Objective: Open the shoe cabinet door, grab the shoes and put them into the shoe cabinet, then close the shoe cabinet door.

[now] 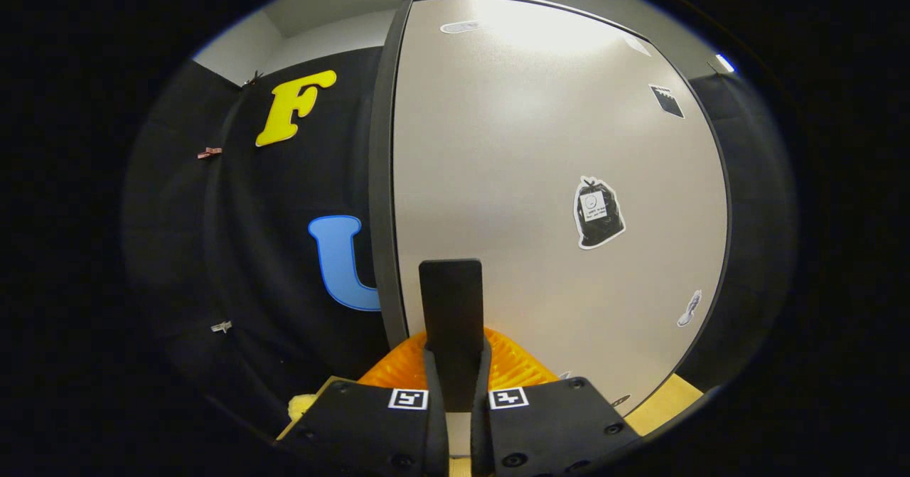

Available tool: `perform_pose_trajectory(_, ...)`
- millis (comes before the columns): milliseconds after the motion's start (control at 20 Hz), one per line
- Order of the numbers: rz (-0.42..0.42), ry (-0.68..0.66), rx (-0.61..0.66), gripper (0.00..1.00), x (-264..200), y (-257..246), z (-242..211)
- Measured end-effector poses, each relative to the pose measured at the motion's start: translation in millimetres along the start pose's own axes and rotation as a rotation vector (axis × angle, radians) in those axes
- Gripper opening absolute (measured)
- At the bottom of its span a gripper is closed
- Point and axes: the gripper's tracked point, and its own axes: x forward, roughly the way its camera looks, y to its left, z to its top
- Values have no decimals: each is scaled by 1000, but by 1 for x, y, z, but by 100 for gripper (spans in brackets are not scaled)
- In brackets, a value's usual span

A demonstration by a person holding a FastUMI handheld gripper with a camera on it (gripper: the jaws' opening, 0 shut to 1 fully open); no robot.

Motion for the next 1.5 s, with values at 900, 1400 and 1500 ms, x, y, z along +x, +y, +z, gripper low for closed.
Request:
perform_pose_trajectory(900, 113, -30, 26, 13, -174, -74, 6)
perform_pose_trajectory(1400, 87, -33, 36, 13, -225, -148, 10)
perform_pose_trajectory(1500, 87, -23, 30, 13, -232, -162, 10)
